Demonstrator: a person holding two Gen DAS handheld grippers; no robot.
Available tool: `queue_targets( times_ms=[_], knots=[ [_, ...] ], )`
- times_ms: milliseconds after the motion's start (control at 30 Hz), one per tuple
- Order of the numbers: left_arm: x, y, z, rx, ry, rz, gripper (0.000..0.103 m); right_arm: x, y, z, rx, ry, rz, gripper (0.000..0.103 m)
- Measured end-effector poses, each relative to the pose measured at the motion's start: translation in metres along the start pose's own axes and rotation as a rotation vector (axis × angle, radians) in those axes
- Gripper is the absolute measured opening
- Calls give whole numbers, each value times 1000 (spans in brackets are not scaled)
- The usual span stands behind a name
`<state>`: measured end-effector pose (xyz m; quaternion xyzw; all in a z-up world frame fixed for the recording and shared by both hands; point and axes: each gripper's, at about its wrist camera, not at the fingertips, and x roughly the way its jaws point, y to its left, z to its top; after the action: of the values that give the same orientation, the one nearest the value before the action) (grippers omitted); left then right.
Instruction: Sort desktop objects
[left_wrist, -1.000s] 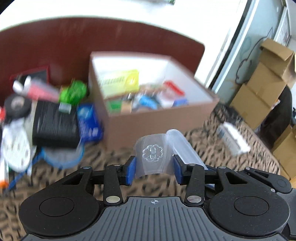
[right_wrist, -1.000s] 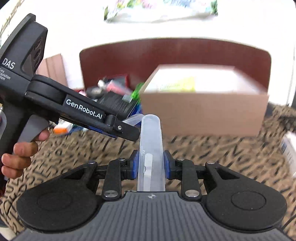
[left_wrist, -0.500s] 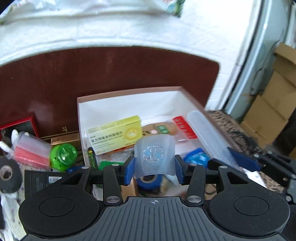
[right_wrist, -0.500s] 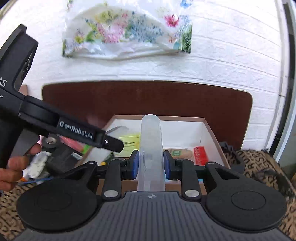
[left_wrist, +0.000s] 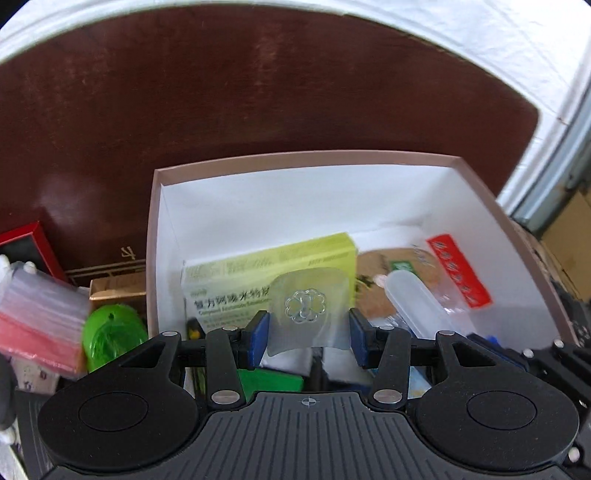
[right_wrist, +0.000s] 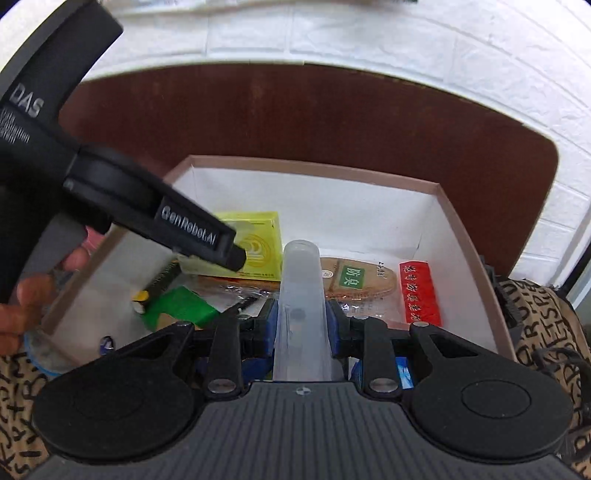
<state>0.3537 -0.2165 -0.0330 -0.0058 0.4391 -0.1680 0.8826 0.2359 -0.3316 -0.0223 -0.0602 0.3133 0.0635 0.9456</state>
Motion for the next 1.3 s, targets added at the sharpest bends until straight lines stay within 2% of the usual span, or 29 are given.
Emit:
queue_targets(
  times_ms=[200,300,367,433,467,500,533,600,667,733,900,1067,1167,1300],
  knots=[
    [24,6,19,-32,22,24,54,22,-2,9,3,26,-8,31],
    [13,2,13,5,-20,-8,68,29,-4,14,8,32,-9,31],
    [4,-1,8,33,-50,-19,72,31,-5,15,7,32,-7,31],
    [-6,-3,2,45,-84,-32,92,33,-4,16,-9,40,-7,32],
    [-12,-5,0,43,-109,-25,96,34,-3,15,-15,40,-4,33],
    [-19,-7,-3,47,-139,-15,99,33,-3,14,-18,31,-6,47],
    [-24,-9,-3,58,-163,-8,102,30,-2,13,-23,21,-19,73],
    [-37,-15,-8,93,-181,-11,103,21,-2,10,-33,-26,-50,85],
    [-50,-23,-15,115,-191,-6,103,10,-3,8,-42,-55,-62,87],
    [-61,-30,-23,132,-212,-7,103,-2,-7,6,-24,-82,-71,97],
    [-87,-42,-42,147,-268,7,103,-31,-9,-1,-3,-126,-71,102],
    [-112,-48,-58,117,-292,4,103,-53,-4,-10,-9,-127,-77,103],
    [-130,-52,-73,99,-335,55,103,-71,-2,-20,-12,-128,-81,103],
    [-153,-56,-96,74,-361,60,103,-97,-1,-36,1,-150,-88,103]
  ],
)
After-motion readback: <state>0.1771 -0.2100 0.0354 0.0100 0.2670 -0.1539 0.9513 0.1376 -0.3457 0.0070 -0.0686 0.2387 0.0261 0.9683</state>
